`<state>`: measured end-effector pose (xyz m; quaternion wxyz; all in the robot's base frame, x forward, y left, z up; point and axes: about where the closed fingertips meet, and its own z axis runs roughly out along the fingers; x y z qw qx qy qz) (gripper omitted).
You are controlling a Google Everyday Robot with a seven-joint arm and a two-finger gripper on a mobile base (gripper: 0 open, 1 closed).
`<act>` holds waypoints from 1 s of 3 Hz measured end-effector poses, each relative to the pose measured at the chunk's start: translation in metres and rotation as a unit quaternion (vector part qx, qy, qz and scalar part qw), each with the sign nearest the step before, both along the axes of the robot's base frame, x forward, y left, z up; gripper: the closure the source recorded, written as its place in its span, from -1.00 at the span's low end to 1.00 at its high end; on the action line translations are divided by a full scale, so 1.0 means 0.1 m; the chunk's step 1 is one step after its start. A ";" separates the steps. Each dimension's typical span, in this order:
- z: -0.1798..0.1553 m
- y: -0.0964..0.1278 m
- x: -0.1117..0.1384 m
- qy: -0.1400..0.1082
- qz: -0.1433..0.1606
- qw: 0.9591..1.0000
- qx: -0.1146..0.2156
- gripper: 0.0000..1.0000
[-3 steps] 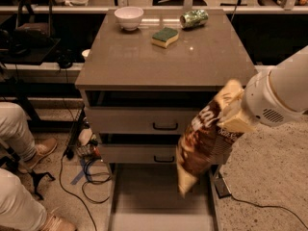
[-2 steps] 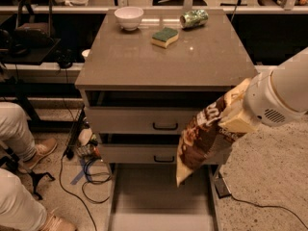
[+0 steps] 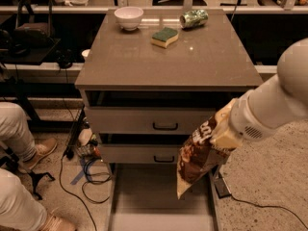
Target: Place brown chip bag into bottom drawer
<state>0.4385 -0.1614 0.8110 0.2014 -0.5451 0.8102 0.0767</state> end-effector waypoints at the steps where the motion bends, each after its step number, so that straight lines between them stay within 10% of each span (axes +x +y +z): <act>1: -0.91 -0.08 -0.03 0.065 -0.018 0.998 0.019 1.00; 2: -1.98 -0.10 -0.17 0.139 -0.028 0.989 0.040 1.00; 3: -1.98 -0.10 -0.17 0.139 -0.028 0.989 0.040 1.00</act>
Offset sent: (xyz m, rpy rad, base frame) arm -0.0282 -0.0171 -0.2859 0.1015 0.3917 -0.0813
